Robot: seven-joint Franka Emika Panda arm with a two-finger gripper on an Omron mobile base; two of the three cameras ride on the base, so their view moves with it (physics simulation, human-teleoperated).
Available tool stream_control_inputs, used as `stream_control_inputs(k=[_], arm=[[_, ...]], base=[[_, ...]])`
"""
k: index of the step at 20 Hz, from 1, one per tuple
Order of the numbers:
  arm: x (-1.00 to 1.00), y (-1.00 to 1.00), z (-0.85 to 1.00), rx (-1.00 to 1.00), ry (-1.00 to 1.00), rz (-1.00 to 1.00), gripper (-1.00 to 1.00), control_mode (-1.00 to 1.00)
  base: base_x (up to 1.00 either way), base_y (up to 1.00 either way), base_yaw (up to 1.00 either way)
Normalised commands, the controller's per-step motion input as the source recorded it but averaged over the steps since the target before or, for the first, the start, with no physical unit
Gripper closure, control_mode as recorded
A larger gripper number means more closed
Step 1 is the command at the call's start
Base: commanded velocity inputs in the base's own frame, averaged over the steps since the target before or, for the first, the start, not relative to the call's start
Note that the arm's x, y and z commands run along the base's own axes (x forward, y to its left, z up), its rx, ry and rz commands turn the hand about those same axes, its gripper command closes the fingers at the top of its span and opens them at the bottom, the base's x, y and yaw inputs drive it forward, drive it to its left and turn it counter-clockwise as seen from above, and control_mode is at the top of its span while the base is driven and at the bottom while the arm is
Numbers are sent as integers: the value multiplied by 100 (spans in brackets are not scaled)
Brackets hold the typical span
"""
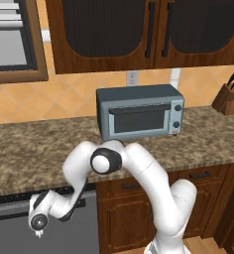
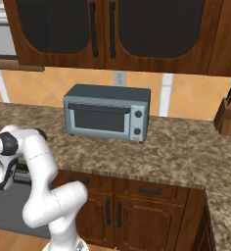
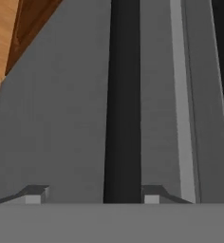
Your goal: Pick up the cup and bowl from the counter, place them in the dishwasher, and close the dishwasher door.
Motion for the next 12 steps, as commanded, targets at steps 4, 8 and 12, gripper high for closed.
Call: stream_control_inputs(k=[4, 8, 12], arm=[[100, -82, -100, -8, -34, -1, -100, -100], [100, -77, -96, -9, -31, -1, -100, -100], [97, -65, -88, -13, -58, 0, -100, -100]], base=[[0, 0, 0], [0, 0, 0], [0, 0, 0]])
